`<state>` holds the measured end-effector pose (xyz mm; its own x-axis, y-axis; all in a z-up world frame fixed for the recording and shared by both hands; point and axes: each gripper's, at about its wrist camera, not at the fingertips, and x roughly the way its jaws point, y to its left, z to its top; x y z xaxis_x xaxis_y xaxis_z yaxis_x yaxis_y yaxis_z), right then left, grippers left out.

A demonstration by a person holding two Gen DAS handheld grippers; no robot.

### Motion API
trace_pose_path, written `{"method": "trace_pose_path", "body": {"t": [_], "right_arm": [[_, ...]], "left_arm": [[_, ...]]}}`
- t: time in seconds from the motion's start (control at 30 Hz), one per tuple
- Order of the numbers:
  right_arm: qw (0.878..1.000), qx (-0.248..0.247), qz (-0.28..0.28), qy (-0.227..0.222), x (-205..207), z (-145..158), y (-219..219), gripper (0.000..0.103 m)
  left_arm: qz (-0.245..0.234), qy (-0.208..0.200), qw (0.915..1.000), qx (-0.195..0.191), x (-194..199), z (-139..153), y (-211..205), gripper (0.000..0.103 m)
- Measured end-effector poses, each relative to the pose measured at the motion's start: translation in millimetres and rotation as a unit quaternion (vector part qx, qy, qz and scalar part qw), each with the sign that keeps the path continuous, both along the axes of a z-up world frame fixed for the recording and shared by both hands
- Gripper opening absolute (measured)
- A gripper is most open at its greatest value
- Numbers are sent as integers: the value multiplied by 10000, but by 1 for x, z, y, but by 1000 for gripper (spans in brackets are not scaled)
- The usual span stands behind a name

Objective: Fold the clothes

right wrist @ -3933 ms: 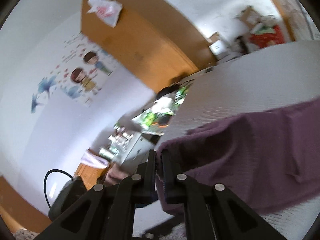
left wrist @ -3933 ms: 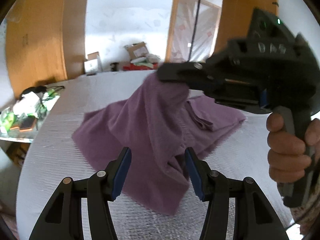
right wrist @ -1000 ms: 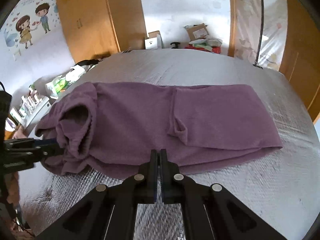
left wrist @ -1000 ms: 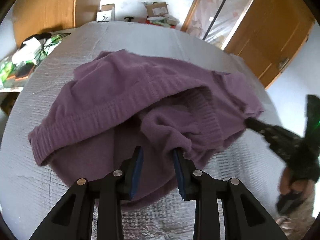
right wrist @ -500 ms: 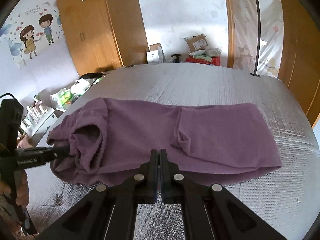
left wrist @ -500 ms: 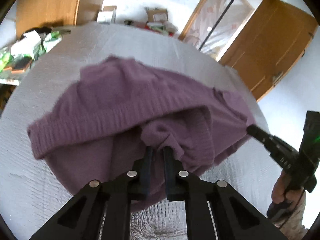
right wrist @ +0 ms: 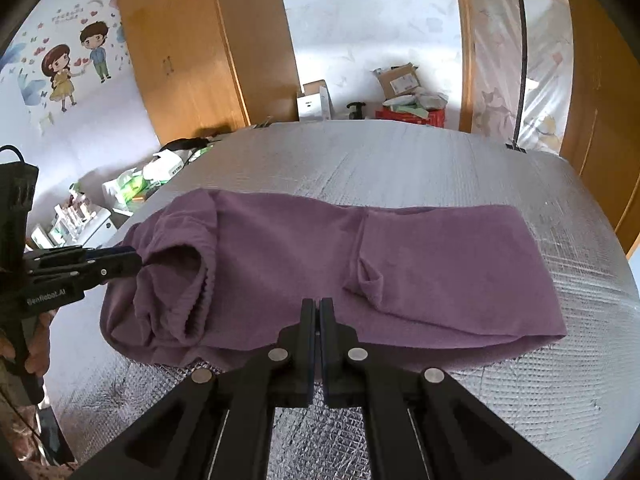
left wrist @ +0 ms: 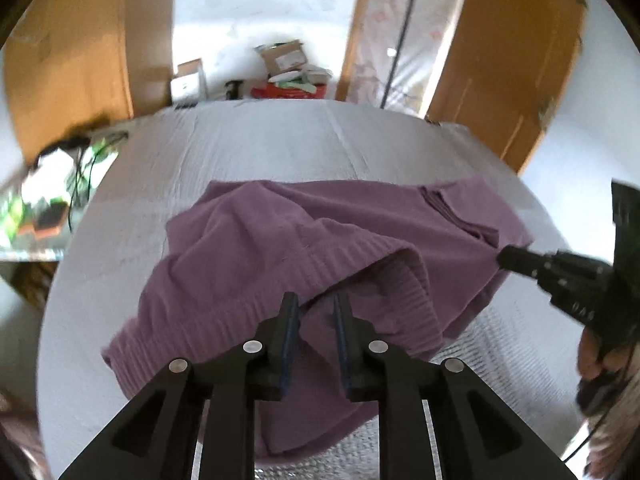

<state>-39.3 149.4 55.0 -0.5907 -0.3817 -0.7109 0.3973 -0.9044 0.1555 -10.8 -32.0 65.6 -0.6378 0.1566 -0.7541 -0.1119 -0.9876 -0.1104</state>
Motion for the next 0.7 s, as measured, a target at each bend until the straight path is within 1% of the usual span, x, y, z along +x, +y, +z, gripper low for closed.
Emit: {"method": "trace_pose_path", "body": {"t": [0.1,0.17,0.27,0.37,0.4,0.5,0.53,0.6,0.63,0.7], "right_arm": [[9999,-83,15,-96,-1,-3,2,3],[9998,-128,64,-165,-1,-4,1,3],[9997,-108,123,-178,1,-5,-4,3],[9995,-140,245,-169,5,-5,-8,3],[9992,-136,333,-162,8,-6,-11,3],[9983,93,573,-90,13,-8,-23,13],[9978,190,631,-60,15,-9,-27,16],[9963,402,759,-12,16,-11,-36,20],[9955,468,822,-1,17,-11,-39,23],[9937,595,955,20,18,-11,-45,25]], "left_arm": [[-279,78,9979,-584,-3,-2,12,25],[-544,85,9946,-878,-6,-4,21,25],[-567,95,9900,-1289,-16,-8,29,26],[-470,104,9877,-1488,-26,-11,30,26],[-429,89,9878,-1493,-29,-12,29,26],[-297,14,9894,-1422,-38,-15,23,28],[-253,-11,9898,-1398,-41,-15,21,26],[-155,-42,9938,-1099,-45,-14,12,24],[-94,-53,9951,-978,-46,-14,8,19],[46,11,9974,-718,-45,-9,-4,14]]}}
